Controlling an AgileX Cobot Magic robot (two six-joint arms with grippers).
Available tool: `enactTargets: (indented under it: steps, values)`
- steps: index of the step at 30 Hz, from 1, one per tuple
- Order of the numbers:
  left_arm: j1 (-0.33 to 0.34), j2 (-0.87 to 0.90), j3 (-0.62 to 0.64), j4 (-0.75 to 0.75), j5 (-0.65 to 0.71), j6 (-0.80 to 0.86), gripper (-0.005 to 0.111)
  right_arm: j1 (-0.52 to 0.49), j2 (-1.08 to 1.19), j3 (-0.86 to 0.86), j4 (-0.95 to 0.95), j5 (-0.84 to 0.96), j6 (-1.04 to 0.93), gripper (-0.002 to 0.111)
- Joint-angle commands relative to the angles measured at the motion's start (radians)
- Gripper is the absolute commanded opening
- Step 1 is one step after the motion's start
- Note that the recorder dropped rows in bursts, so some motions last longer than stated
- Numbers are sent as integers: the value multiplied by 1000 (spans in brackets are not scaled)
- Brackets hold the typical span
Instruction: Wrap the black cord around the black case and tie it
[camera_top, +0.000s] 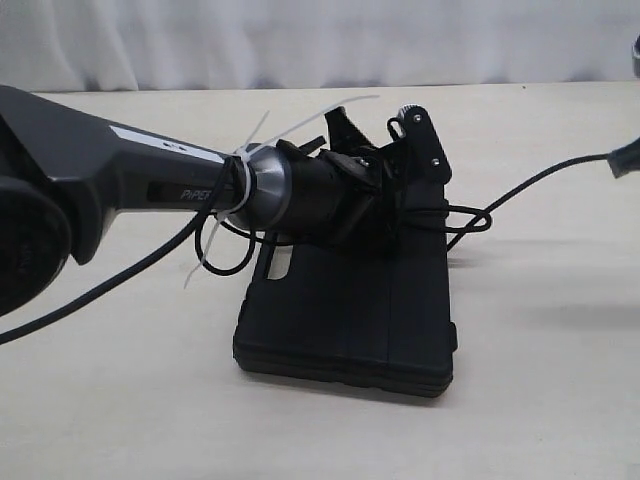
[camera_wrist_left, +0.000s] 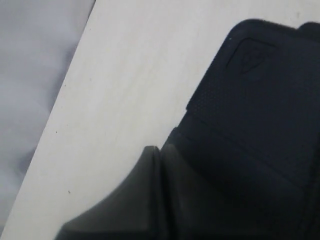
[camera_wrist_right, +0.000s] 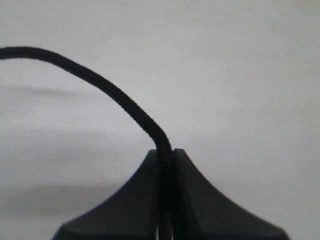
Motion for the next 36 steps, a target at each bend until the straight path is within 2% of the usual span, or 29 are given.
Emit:
enactTargets:
  steps: [1,7,12,19,21,23,28,33,36]
  values:
    - [11,-5,8,-38,-48,32,0,-53,69,38,17,-50,9,4]
    - [11,-19,8,-45,-81,32,0,-75,184,41,-67,-43,5,4]
    - [11,-49,8,-40,-42,32,0,-108,302,41,-38,-36,56,6]
    - [22,-69,8,-40,12,32,0,-110,342,41,-28,-20,46,43]
    - [22,-69,8,-43,8,32,0,-110,318,41,-28,-20,39,50]
    - [22,-69,8,-45,8,32,0,-108,281,39,35,-35,-23,52]
    - [24,-89,8,-77,10,32,0,-108,176,26,311,-39,-358,52]
    - [26,-152,8,-142,12,32,0,-108,68,26,671,-49,-700,51]
    - [36,-206,25,-186,25,32,0,-108,13,26,820,-72,-749,50]
